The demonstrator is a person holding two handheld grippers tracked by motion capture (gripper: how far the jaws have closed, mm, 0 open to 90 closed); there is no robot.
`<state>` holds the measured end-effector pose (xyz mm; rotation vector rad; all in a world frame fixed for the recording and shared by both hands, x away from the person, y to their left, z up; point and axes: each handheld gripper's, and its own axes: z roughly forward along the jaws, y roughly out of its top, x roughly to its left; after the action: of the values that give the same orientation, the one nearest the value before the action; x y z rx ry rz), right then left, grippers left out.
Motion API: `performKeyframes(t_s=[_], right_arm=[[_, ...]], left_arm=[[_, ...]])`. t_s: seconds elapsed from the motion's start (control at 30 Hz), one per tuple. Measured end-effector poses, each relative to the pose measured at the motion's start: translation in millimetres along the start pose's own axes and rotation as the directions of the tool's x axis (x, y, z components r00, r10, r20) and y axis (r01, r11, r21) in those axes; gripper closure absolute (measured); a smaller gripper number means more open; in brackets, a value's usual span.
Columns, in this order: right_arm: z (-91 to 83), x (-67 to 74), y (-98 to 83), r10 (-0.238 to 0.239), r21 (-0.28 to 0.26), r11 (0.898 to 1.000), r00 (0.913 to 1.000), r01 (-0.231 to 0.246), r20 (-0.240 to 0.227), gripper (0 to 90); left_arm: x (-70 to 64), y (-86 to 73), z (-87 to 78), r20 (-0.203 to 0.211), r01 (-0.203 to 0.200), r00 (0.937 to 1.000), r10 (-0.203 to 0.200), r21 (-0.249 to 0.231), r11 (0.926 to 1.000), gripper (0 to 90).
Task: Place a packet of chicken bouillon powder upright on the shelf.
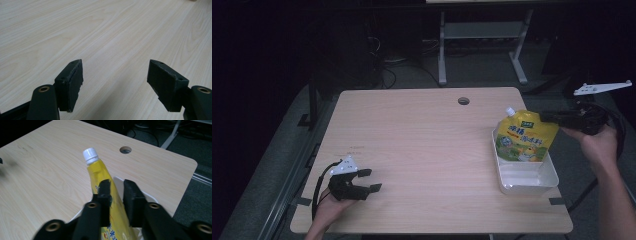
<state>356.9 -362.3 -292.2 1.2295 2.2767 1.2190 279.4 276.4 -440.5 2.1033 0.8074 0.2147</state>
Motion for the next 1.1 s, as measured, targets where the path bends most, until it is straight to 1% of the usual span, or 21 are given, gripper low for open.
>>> performKeyframes(t_s=[0.03,0.07,0.1,0.13,0.17,0.2,0.23,0.27,0.3,0.33,0.37,0.43,0.47,0.63,0.67,0.8,0.83,0.87,1.0,1.07,1.1], right_arm=[[0.0,0.0,0.0,0.0,0.0,1.0,1.0,0.0,0.0,80.7],[0.8,-0.6,-1.1,0.004,0.007,1.0,1.0,-0.004,0.009,83.5],[0.8,-0.6,-1.1,0.004,0.007,1.0,1.0,-0.004,0.009,83.5],[0.9,-1.5,-1.7,0.014,0.004,1.0,0.9998,-0.014,0.013,83.6],[0.8,-1.5,-1.5,0.018,0.004,1.0,0.9997,-0.018,0.015,82.6],[0.6,-1.1,-1.0,0.02,0.002,1.0,0.9997,-0.02,0.016,78.8],[0.6,-1.1,-1.0,0.02,0.002,1.0,0.9997,-0.02,0.016,78.8],[-0.5,0.8,2.0,0.025,-0.009,1.0,0.9997,-0.025,0.005,68.1],[-0.5,0.8,2.0,0.025,-0.009,1.0,0.9997,-0.025,0.005,68.1],[-1.5,3.2,5.1,0.023,-0.023,0.999,0.9997,-0.023,0.003,61.3],[-2.1,5.0,7.2,0.025,-0.026,0.999,0.9997,-0.025,0.0,59.2],[-3.4,8.8,11.2,0.012,-0.035,0.999,0.9998,-0.012,0.013,55.3],[-4.4,10.5,13.0,0.008,-0.039,0.999,0.9999,-0.008,0.011,54.6],[-9.2,17.4,18.8,-0.004,-0.068,0.998,1.0,0.003,-0.007,51.9],[-10.6,22.2,21.3,-0.019,-0.073,0.997,0.9998,0.018,-0.01,51.4],[-10.7,31.9,25.3,-0.053,-0.073,0.996,0.9982,0.051,-0.027,49.8],[-10.7,31.9,25.3,-0.053,-0.073,0.996,0.9982,0.051,-0.027,49.8],[-9.7,36.2,26.7,-0.066,-0.068,0.996,0.9974,0.064,-0.028,49.0],[-8.8,41.5,27.6,-0.074,-0.063,0.995,0.9967,0.072,-0.033,47.2],[-7.2,47.7,27.4,-0.081,-0.061,0.995,0.9956,0.078,-0.048,46.9],[-7.2,47.7,27.4,-0.081,-0.061,0.995,0.9956,0.078,-0.048,46.9]], left_arm=[[0.0,0.0,0.0,0.0,0.0,1.0,0.0,0.0,1.0,28.4],[-0.1,0.0,-0.1,0.0,0.001,1.0,-0.001,-0.001,1.0,28.4],[0.0,0.1,-0.2,0.0,0.001,1.0,-0.001,-0.002,1.0,28.4],[0.2,0.0,-0.7,-0.001,0.001,1.0,-0.001,-0.002,1.0,28.4],[0.2,0.0,-0.7,-0.001,0.001,1.0,-0.001,-0.002,1.0,28.3],[0.3,-0.1,-1.2,-0.002,0.002,1.0,-0.002,-0.002,1.0,28.2],[0.3,-0.1,-1.2,-0.002,0.002,1.0,-0.002,-0.002,1.0,28.2],[0.4,-0.3,-1.0,-0.003,0.004,1.0,-0.004,-0.002,1.0,27.9],[0.4,-0.3,-1.0,-0.003,0.004,1.0,-0.004,-0.002,1.0,27.4],[0.3,0.1,-0.5,-0.006,0.005,1.0,-0.005,-0.001,1.0,26.5],[-0.3,0.5,-0.4,-0.004,0.007,1.0,-0.007,-0.003,1.0,25.7],[-1.4,0.9,-0.3,-0.003,0.009,1.0,-0.009,-0.006,0.9999,25.6],[-2.1,1.4,-0.4,-0.004,0.001,1.0,-0.002,-0.003,1.0,25.6],[-1.0,0.4,0.4,-0.017,-0.001,0.9999,0.001,0.005,1.0,22.4],[0.0,-0.5,0.4,-0.019,0.0,0.9998,0.0,0.008,1.0,22.2],[-0.1,-0.9,-1.5,-0.028,0.0,0.9996,0.0,0.005,1.0,21.6],[-0.1,-0.9,-1.5,-0.028,0.0,0.9996,0.0,0.005,1.0,21.3],[0.2,-1.2,-2.3,-0.033,-0.002,0.9995,0.003,0.003,1.0,20.9],[0.5,-1.8,-3.7,-0.04,0.0,0.9992,0.0,0.001,1.0,20.3],[1.1,-2.4,-4.5,-0.041,0.002,0.9992,-0.002,-0.003,1.0,20.0],[1.1,-2.4,-4.5,-0.041,0.002,0.9992,-0.002,-0.003,1.0,20.0]])
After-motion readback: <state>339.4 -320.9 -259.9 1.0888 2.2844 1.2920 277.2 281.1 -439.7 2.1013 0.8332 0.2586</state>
